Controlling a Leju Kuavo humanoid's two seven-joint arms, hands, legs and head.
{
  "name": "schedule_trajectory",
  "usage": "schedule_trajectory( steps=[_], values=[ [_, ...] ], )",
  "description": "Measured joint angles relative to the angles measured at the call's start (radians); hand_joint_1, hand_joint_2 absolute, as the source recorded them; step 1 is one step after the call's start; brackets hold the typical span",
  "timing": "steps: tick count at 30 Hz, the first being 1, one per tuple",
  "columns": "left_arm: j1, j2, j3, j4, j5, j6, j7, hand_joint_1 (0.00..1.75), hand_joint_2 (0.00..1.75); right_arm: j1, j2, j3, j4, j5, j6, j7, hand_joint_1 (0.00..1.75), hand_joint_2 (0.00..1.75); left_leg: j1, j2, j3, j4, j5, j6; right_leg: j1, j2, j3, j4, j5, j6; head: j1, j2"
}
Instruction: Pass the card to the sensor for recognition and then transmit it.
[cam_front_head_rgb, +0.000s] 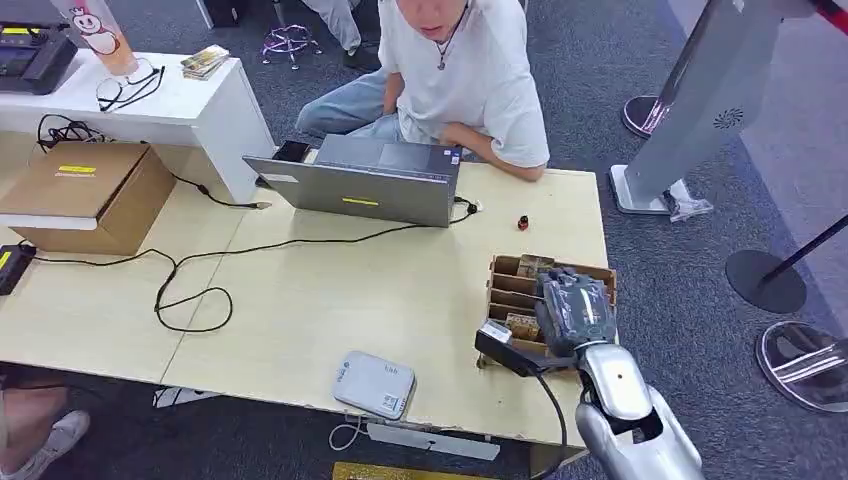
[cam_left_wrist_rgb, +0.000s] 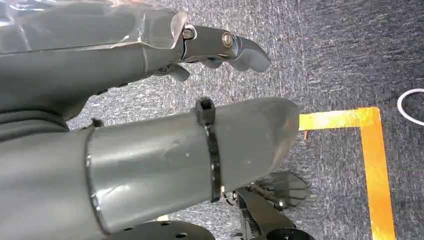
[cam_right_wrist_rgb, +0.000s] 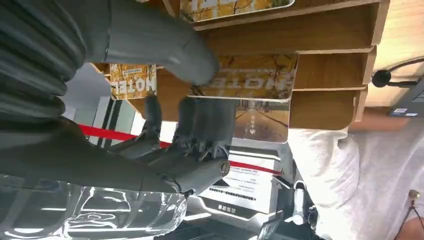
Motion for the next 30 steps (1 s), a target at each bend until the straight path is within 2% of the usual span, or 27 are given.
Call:
schedule_trajectory(
  steps=[4, 6, 10, 12, 14, 15, 19, 30],
  values=[
    [0.000, 0.000, 0.000, 0.000, 0.000, 0.000, 0.000, 0.00, 0.00, 0.000, 0.000, 0.000, 0.000, 0.000, 0.000, 0.004, 1.34, 1.75, 0.000, 0.000, 0.000, 0.000, 0.000, 0.000, 0.000, 0.000, 0.000, 0.000, 0.000, 0.000, 0.000, 0.000],
    [0.000, 0.000, 0.000, 0.000, 0.000, 0.000, 0.000, 0.00, 0.00, 0.000, 0.000, 0.000, 0.001, 0.000, 0.000, 0.004, 1.43, 1.75, 0.000, 0.000, 0.000, 0.000, 0.000, 0.000, 0.000, 0.000, 0.000, 0.000, 0.000, 0.000, 0.000, 0.000],
    [0.000, 0.000, 0.000, 0.000, 0.000, 0.000, 0.000, 0.00, 0.00, 0.000, 0.000, 0.000, 0.001, 0.000, 0.000, 0.004, 1.48, 1.75, 0.000, 0.000, 0.000, 0.000, 0.000, 0.000, 0.000, 0.000, 0.000, 0.000, 0.000, 0.000, 0.000, 0.000],
    [0.000, 0.000, 0.000, 0.000, 0.000, 0.000, 0.000, 0.00, 0.00, 0.000, 0.000, 0.000, 0.002, 0.000, 0.000, 0.004, 1.61, 1.75, 0.000, 0.000, 0.000, 0.000, 0.000, 0.000, 0.000, 0.000, 0.000, 0.000, 0.000, 0.000, 0.000, 0.000],
    [0.000, 0.000, 0.000, 0.000, 0.000, 0.000, 0.000, 0.00, 0.00, 0.000, 0.000, 0.000, 0.002, 0.000, 0.000, 0.004, 1.61, 1.75, 0.000, 0.000, 0.000, 0.000, 0.000, 0.000, 0.000, 0.000, 0.000, 0.000, 0.000, 0.000, 0.000, 0.000],
    [0.000, 0.000, 0.000, 0.000, 0.000, 0.000, 0.000, 0.00, 0.00, 0.000, 0.000, 0.000, 0.002, 0.000, 0.000, 0.004, 1.68, 1.75, 0.000, 0.000, 0.000, 0.000, 0.000, 0.000, 0.000, 0.000, 0.000, 0.000, 0.000, 0.000, 0.000, 0.000],
    [0.000, 0.000, 0.000, 0.000, 0.000, 0.000, 0.000, 0.00, 0.00, -0.001, 0.000, 0.000, 0.002, 0.000, 0.000, 0.004, 1.75, 1.75, 0.000, 0.000, 0.000, 0.000, 0.000, 0.000, 0.000, 0.000, 0.000, 0.000, 0.000, 0.000, 0.000, 0.000],
    [0.000, 0.000, 0.000, 0.000, 0.000, 0.000, 0.000, 0.00, 0.00, -0.002, 0.003, 0.000, 0.002, 0.000, 0.001, 0.004, 1.75, 1.75, 0.000, 0.000, 0.000, 0.000, 0.000, 0.000, 0.000, 0.000, 0.000, 0.000, 0.000, 0.000, 0.000, 0.000]
  ],
)
